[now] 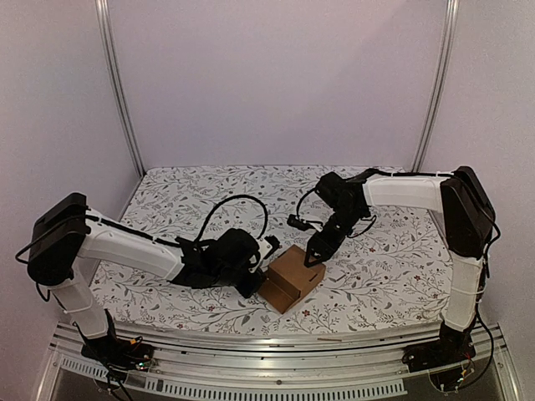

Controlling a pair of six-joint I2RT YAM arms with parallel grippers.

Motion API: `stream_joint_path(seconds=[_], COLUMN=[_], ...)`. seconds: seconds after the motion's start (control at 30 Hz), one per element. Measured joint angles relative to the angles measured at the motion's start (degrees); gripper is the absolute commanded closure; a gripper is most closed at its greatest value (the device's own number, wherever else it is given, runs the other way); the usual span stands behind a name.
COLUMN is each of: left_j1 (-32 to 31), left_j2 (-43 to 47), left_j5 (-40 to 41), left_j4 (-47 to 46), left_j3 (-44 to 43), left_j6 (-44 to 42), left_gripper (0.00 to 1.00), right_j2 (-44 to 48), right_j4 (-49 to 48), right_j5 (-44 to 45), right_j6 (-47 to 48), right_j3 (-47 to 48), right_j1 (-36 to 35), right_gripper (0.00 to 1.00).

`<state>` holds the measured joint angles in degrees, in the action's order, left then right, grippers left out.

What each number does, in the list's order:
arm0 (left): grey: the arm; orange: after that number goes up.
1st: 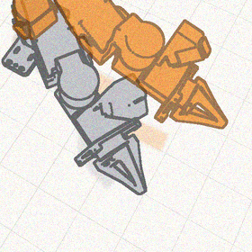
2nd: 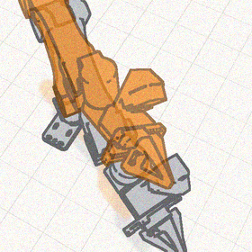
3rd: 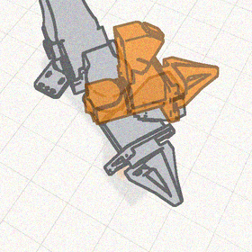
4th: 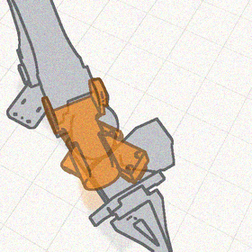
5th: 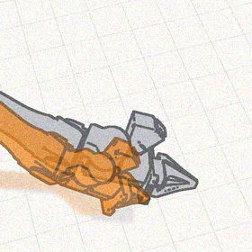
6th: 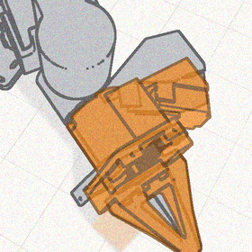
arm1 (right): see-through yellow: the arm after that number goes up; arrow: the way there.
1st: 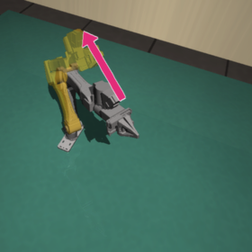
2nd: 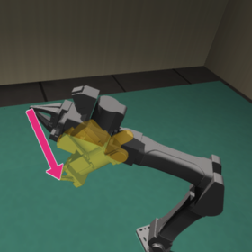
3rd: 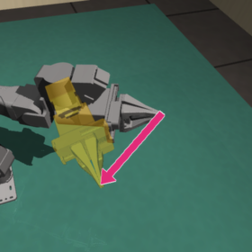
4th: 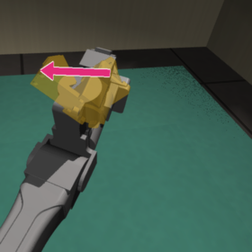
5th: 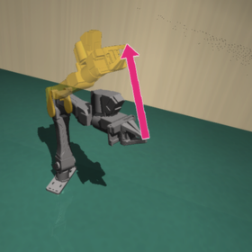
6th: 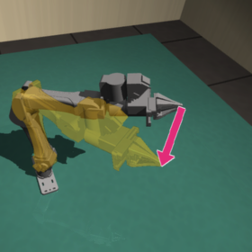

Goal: Fold the paper box

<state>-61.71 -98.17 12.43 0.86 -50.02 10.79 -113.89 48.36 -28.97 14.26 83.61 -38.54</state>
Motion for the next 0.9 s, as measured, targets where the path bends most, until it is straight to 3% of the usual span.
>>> stream_joint_path(seconds=[0.4,0.73,0.9], left_j1=[-0.1,0.0,0.0], left_j2=[-2.1,-2.7,-2.7], left_j5=[1.7,2.3,2.3], left_j4=[4.9,5.7,4.8], left_j3=[-4.0,-4.7,-4.3], left_j6=[0.2,0.1,0.0], left_gripper=[1.00,1.00,1.00], right_j2=[-0.2,0.3,8.2], right_j4=[0.0,1.1,2.2], right_j5=[-0.7,0.4,3.5], right_j6=[0.0,2.8,10.4], right_j3=[0.1,0.1,-0.8], right_j1=[0.1,1.2,3.9], right_gripper=[0.61,0.45,0.35])
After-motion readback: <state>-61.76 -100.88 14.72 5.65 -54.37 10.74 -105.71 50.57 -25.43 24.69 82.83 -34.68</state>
